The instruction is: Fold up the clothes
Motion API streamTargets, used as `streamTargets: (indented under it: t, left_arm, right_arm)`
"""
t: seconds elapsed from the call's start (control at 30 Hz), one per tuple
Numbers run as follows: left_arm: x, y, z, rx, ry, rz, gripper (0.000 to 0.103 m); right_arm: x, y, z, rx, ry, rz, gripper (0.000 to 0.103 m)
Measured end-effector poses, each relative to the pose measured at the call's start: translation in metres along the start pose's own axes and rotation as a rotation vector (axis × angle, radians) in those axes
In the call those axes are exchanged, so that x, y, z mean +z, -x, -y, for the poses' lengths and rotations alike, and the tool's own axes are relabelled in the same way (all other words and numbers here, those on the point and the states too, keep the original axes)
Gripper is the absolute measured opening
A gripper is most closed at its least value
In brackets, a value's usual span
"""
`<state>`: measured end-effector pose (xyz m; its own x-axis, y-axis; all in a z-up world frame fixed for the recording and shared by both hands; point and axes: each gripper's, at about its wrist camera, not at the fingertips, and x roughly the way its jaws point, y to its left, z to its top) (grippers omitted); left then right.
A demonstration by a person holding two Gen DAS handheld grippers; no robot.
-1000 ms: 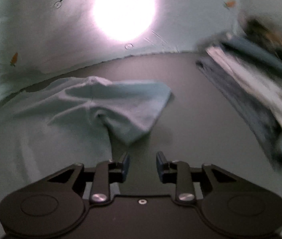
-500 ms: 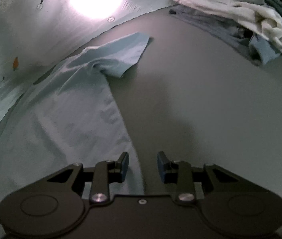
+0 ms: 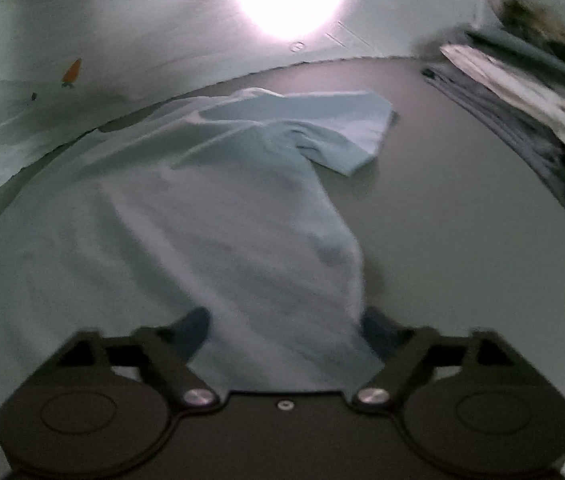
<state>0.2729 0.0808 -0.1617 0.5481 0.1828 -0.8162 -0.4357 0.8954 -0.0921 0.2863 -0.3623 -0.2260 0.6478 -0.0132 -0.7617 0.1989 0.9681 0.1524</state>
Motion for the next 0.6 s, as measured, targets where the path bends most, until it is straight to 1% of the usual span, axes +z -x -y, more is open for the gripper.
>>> streamTargets:
  t: [0.03,0.07,0.1,0.17,0.27,0.3,0.37,0.4,0.5,0.6]
  left_arm:
    - [0.010,-0.001,-0.007,-0.016,0.014,0.018,0.046]
    - [0.020,-0.003,-0.014,-0.043,0.037,0.033,0.050]
    - [0.031,-0.007,-0.020,-0.078,0.069,0.045,0.050]
    - [0.052,-0.019,-0.028,-0.144,0.131,0.053,0.052]
    - [0.085,-0.041,-0.034,-0.227,0.189,0.060,0.060]
    - [0.096,-0.049,-0.034,-0.249,0.197,0.064,0.064]
    - [0.118,-0.067,-0.033,-0.282,0.196,0.075,0.067]
    - [0.129,-0.076,-0.032,-0.297,0.192,0.080,0.067]
    - [0.161,-0.108,-0.028,-0.337,0.185,0.079,0.067]
    - [0.185,-0.140,-0.026,-0.365,0.190,0.058,0.067]
  right_arm:
    - [0.002,-0.003,-0.011,-0.002,0.013,0.006,0.092]
    - [0.004,-0.006,-0.022,-0.003,0.024,0.011,0.099]
    - [0.005,-0.013,-0.033,0.007,0.026,0.002,0.102]
    - [0.006,-0.028,-0.055,0.025,0.029,-0.016,0.102]
    - [0.005,-0.055,-0.085,0.041,0.003,-0.036,0.102]
    - [0.005,-0.063,-0.094,0.024,0.000,-0.020,0.103]
    - [0.006,-0.076,-0.110,-0.029,0.012,0.017,0.103]
    - [0.006,-0.083,-0.116,-0.067,0.032,0.037,0.103]
    - [0.003,-0.096,-0.123,-0.122,0.088,0.136,0.103]
    - [0.000,-0.100,-0.120,-0.139,0.073,0.203,0.103]
